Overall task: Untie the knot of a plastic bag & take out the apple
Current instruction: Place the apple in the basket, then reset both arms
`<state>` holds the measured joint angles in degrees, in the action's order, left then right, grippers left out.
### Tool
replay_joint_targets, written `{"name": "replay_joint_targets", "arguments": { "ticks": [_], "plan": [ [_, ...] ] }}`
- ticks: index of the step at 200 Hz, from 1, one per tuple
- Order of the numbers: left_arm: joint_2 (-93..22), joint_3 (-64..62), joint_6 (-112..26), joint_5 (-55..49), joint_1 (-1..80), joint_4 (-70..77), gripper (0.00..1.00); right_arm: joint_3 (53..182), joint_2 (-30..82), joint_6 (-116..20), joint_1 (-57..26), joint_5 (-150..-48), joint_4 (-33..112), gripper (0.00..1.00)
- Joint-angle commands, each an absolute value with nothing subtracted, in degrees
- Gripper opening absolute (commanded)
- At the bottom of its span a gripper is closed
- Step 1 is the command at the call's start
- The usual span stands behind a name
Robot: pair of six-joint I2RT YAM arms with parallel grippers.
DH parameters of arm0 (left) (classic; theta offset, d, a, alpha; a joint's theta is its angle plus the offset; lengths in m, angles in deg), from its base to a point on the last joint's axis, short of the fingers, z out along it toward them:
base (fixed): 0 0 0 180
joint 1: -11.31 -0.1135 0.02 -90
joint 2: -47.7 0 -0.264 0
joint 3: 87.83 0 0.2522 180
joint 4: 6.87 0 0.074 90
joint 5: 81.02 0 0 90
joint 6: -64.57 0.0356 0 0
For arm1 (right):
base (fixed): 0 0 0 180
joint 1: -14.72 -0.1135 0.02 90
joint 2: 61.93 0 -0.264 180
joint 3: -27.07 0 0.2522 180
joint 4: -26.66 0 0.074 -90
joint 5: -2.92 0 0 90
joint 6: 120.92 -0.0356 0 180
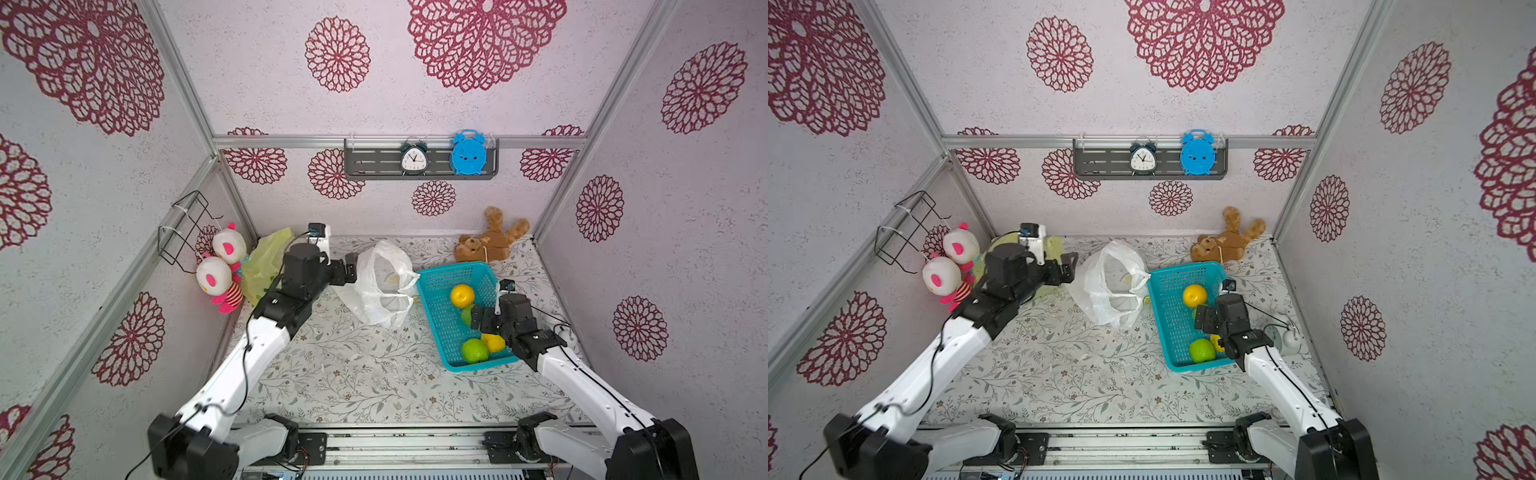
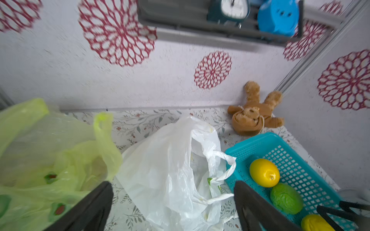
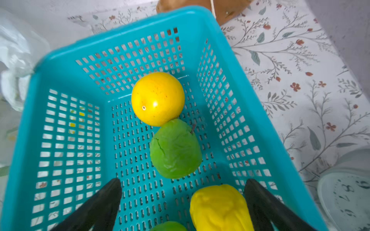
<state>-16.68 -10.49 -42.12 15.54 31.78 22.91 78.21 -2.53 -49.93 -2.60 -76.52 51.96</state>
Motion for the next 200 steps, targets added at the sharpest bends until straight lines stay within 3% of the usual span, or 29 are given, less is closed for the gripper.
{"name": "replay_joint_targets", "arguments": {
  "ticks": [1,14,34,41,50,62,83,102,116,141,159,176,200],
  "plan": [
    [-7.4,-18.7,-40.7,26.6,31.4,25.1,0.97,79.4,-8.9,-47.5,-2.1,-75.0,52.0,0.99],
    [0.1,-27.1,-40.3,35.9,31.2,25.3,0.97,76.3,-13.2,-45.6,-2.1,-71.6,48.1,0.99],
    [9.3,-40.7,-41.4,58.8,30.9,24.7,0.97,68.6,-16.7,-40.0,-1.9,-63.0,38.2,0.99],
    [11.7,-45.2,-38.6,60.8,30.6,21.7,0.97,66.0,-17.0,-38.6,-1.7,-59.3,34.4,0.99],
    [14.4,-51.6,-28.3,56.4,30.9,14.4,0.97,62.4,-17.4,-34.6,-1.3,-58.8,28.3,0.99],
    [17.0,-58.0,-24.9,53.7,30.6,5.1,0.98,57.0,-17.7,-28.9,-1.2,-59.9,19.8,0.99],
    [17.8,-68.2,-29.0,48.7,24.1,-10.7,0.97,50.1,-15.3,-27.0,0.8,-60.5,7.7,0.99],
    [16.6,-68.6,-32.7,36.6,14.9,-10.3,0.97,45.2,-10.8,-28.0,3.0,-63.2,-3.4,0.99],
    [14.5,-69.5,-33.3,33.2,10.7,-14.9,0.97,44.0,-5.9,-28.5,5.2,-65.6,-10.9,0.99],
    [2.5,-69.4,-35.1,23.5,3.0,-27.7,0.97,44.8,4.0,-22.8,6.2,-72.2,-22.2,0.99],
    [-11.1,-61.7,-34.2,11.1,-0.1,-26.9,0.97,47.2,10.8,-22.2,7.7,-75.0,-27.1,0.99],
    [-21.6,-55.6,-32.8,3.7,-0.2,-28.9,0.97,50.7,12.1,-23.0,9.4,-80.4,-21.7,0.99],
    [-28.5,-56.9,-33.5,4.3,-0.3,-42.9,0.97,49.6,14.8,-27.7,12.8,-85.7,-27.9,0.99]
  ]
}}
